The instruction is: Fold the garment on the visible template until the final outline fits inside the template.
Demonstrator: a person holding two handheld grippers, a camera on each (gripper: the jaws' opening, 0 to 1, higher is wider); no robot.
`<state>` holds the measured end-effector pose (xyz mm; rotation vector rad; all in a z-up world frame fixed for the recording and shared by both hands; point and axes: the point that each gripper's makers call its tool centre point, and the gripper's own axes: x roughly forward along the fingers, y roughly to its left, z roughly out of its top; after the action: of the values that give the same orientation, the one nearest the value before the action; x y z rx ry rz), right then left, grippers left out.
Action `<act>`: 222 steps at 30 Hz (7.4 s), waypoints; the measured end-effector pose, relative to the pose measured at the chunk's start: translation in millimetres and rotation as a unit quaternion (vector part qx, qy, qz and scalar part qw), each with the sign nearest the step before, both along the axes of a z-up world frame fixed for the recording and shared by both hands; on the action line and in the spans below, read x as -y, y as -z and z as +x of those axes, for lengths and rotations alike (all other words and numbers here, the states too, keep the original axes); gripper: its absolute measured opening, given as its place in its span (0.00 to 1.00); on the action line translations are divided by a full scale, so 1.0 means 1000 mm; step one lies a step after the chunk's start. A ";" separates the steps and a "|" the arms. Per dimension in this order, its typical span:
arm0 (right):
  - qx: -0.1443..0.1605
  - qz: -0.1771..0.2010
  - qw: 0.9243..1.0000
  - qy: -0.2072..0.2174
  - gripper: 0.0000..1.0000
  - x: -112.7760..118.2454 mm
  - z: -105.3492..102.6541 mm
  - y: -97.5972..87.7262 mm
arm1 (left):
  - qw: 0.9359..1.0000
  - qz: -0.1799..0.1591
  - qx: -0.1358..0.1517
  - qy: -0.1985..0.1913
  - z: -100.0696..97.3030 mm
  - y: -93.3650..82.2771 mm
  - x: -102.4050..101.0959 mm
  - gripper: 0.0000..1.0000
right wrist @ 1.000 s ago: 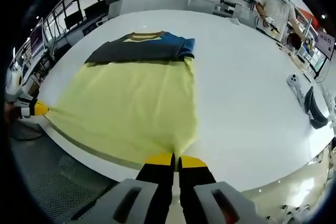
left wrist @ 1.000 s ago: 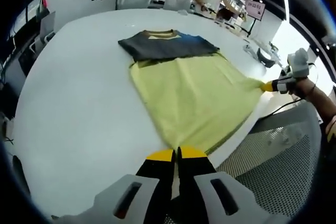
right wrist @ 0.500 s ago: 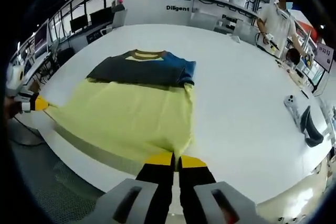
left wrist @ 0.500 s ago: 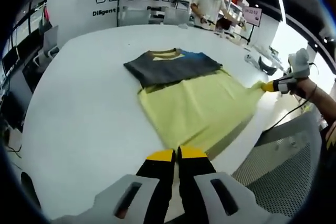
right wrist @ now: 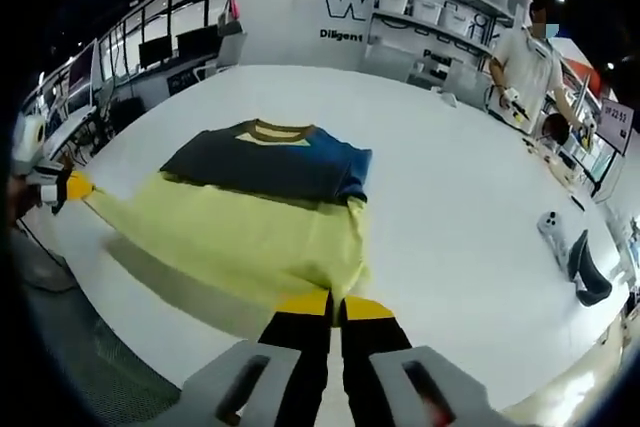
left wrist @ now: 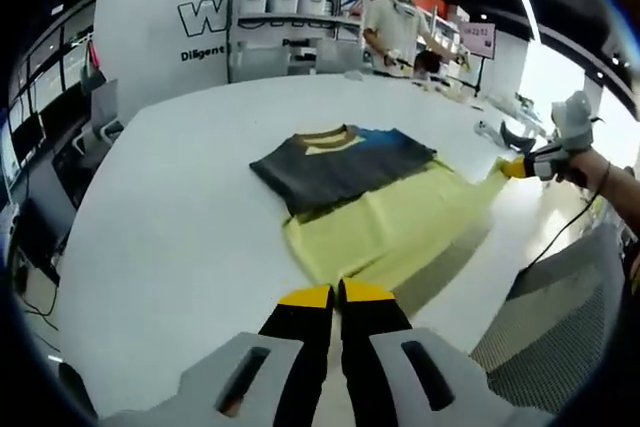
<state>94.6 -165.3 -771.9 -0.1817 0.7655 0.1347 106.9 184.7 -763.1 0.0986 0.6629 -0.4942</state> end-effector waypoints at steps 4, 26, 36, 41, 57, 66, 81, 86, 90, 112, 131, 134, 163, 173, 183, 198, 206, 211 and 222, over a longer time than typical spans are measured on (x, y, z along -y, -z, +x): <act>0.011 -0.002 1.000 -0.003 0.00 0.000 0.010 -0.004 | 1.000 0.005 0.016 -0.001 0.011 -0.006 0.001 0.04; 0.075 -0.019 0.997 -0.030 0.00 -0.002 0.074 -0.033 | 0.996 0.028 0.086 -0.004 0.074 -0.033 -0.001 0.04; 0.113 -0.031 0.992 -0.050 0.00 -0.005 0.111 -0.049 | 0.993 0.035 0.113 -0.005 0.107 -0.042 -0.003 0.04; 0.124 -0.038 0.990 -0.055 0.00 -0.006 0.125 -0.055 | 0.991 0.045 0.125 -0.005 0.123 -0.044 -0.003 0.04; 0.149 -0.056 0.985 -0.066 0.00 -0.005 0.171 -0.056 | 0.986 0.059 0.158 0.001 0.179 -0.051 0.001 0.04; 0.156 -0.069 0.982 -0.075 0.00 -0.007 0.191 -0.051 | 0.986 0.067 0.155 -0.004 0.195 -0.039 -0.002 0.04; 0.146 -0.138 0.971 -0.132 0.00 -0.013 0.230 -0.028 | 0.986 0.095 0.137 0.000 0.233 -0.005 -0.002 0.04; 0.134 -0.137 0.973 -0.133 0.00 -0.009 0.242 -0.016 | 0.986 0.105 0.129 0.005 0.242 0.006 0.000 0.04; 0.116 -0.149 0.971 -0.144 0.00 -0.009 0.253 0.001 | 0.988 0.106 0.110 -0.021 0.252 0.022 0.002 0.04; 0.042 -0.068 0.987 -0.137 0.00 0.001 0.266 0.053 | 0.986 0.152 0.068 0.008 0.265 0.061 0.007 0.04; 0.015 -0.039 0.991 -0.126 0.00 0.004 0.269 0.071 | 0.986 0.155 0.056 0.021 0.267 0.073 0.005 0.04; 0.012 -0.031 0.991 -0.127 0.00 0.002 0.269 0.071 | 0.992 0.120 0.045 0.017 0.267 0.073 0.005 0.04; 0.027 -0.208 0.888 -0.409 0.22 -0.013 0.267 0.046 | 0.912 0.239 0.142 0.300 0.252 0.049 0.023 0.25; 0.022 -0.161 0.922 -0.351 0.05 -0.012 0.279 0.045 | 0.907 0.257 0.122 0.312 0.251 0.062 0.015 0.21; 0.022 -0.124 0.942 -0.310 0.00 -0.010 0.281 0.044 | 0.896 0.273 0.125 0.327 0.254 0.066 0.015 0.16; 0.042 -0.075 0.967 -0.240 0.00 0.009 0.284 0.033 | 0.907 0.244 0.147 0.310 0.264 0.050 0.021 0.03; 0.040 -0.029 0.983 -0.175 0.00 0.022 0.289 0.034 | 0.973 0.122 0.081 0.179 0.283 0.047 0.009 0.03; 0.040 -0.057 0.982 -0.178 0.00 0.023 0.294 0.036 | 0.975 0.111 0.078 0.175 0.281 0.044 0.013 0.03; 0.011 -0.068 0.985 -0.159 0.00 0.023 0.296 0.051 | 0.991 0.097 0.039 0.082 0.287 0.055 0.009 0.03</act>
<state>390.4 -188.2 -823.3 -0.4348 0.7205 0.3840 393.8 175.7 -818.6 0.3575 0.6279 -0.5804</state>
